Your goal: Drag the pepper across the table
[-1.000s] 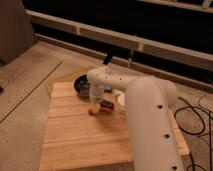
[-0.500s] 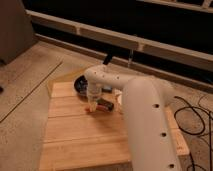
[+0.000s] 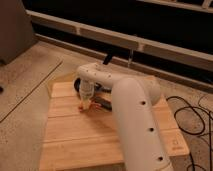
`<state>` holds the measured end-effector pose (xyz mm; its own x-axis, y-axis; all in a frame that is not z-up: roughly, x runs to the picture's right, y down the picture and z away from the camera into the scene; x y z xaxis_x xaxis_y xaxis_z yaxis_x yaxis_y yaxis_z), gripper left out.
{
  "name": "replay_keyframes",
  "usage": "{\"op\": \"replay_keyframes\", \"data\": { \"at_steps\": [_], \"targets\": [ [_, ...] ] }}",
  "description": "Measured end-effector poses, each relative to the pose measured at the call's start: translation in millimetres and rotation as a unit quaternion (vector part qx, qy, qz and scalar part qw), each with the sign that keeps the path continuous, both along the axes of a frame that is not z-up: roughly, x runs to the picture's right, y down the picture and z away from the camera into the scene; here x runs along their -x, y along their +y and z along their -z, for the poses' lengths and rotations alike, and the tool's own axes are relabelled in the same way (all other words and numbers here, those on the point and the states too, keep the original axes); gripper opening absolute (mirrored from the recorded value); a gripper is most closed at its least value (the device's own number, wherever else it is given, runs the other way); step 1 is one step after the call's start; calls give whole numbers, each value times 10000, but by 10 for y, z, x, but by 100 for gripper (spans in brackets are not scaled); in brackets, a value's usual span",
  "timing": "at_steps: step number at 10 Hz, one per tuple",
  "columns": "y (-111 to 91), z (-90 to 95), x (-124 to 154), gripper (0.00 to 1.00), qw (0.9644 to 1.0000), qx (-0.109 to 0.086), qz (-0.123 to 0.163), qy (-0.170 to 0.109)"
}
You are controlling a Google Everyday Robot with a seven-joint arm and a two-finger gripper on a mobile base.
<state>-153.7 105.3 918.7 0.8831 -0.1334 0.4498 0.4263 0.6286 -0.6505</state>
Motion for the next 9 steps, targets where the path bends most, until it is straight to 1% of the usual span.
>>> {"op": "replay_keyframes", "data": {
  "at_steps": [1,3,5,6,8,9],
  "targets": [
    [14,-28,127,0,9998,30,141,-104],
    [38,-72,287,0,9992,78,324,-229],
    [-9,-128,460,0,9976,73,565,-383],
    [-60,-148,549,0,9966,39,681,-462],
    [-165,-168,851,0,9921,-55,1026,-714],
    [-181,-171,973,0,9900,-72,1148,-813]
  ]
}}
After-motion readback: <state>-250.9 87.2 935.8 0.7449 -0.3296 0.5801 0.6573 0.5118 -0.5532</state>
